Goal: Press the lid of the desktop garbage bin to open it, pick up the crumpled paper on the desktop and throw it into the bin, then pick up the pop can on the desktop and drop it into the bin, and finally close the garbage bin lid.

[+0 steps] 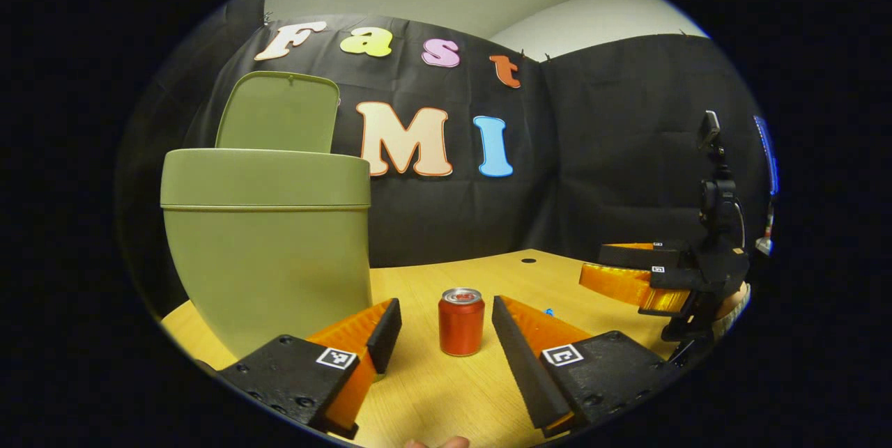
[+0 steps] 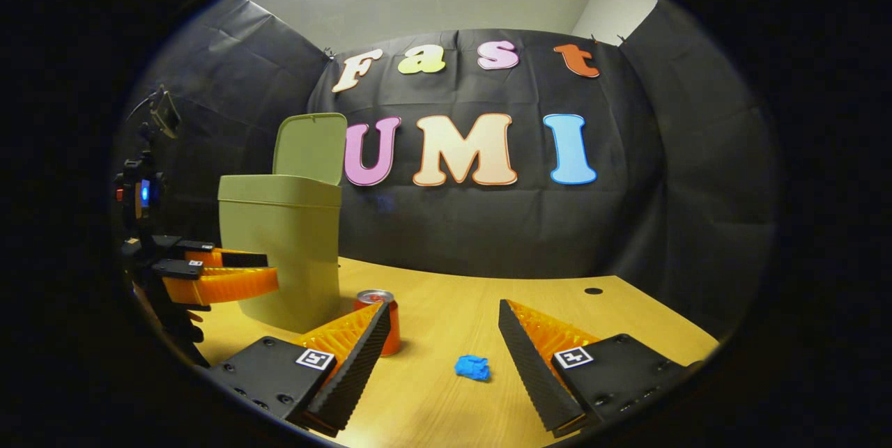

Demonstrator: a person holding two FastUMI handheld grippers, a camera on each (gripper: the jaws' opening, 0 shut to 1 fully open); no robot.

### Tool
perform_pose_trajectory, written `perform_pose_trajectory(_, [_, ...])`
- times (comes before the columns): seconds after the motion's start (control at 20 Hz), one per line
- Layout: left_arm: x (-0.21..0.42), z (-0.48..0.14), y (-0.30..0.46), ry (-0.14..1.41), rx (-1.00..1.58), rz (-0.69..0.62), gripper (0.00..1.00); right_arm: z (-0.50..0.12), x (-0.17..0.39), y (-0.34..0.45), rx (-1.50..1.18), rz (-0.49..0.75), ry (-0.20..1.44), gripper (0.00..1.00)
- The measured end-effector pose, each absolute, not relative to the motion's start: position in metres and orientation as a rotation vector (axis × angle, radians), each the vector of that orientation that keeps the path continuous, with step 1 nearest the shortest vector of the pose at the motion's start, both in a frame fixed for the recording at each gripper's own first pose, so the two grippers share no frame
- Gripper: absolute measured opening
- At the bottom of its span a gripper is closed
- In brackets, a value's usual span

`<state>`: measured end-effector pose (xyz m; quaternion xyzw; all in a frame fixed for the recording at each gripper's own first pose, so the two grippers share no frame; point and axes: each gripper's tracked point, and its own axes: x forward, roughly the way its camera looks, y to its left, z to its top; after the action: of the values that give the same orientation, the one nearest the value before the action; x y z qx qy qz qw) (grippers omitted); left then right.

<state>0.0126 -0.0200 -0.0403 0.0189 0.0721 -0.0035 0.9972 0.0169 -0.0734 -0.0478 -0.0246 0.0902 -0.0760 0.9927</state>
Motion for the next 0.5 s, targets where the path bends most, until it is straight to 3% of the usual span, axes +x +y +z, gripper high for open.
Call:
perform_pose_trajectory(0.1, [0.014, -0.036, -0.018, 0.124, 0.038, 0.000, 0.90, -0.061, 0.033, -0.084, -0.049, -0.140, 0.246, 0.98])
perform_pose_trajectory(0.5, [0.010, -0.033, -0.008, 0.124, 0.074, 0.025, 0.91, -0.149, 0.076, -0.131, -0.049, -0.098, 0.626, 1.00])
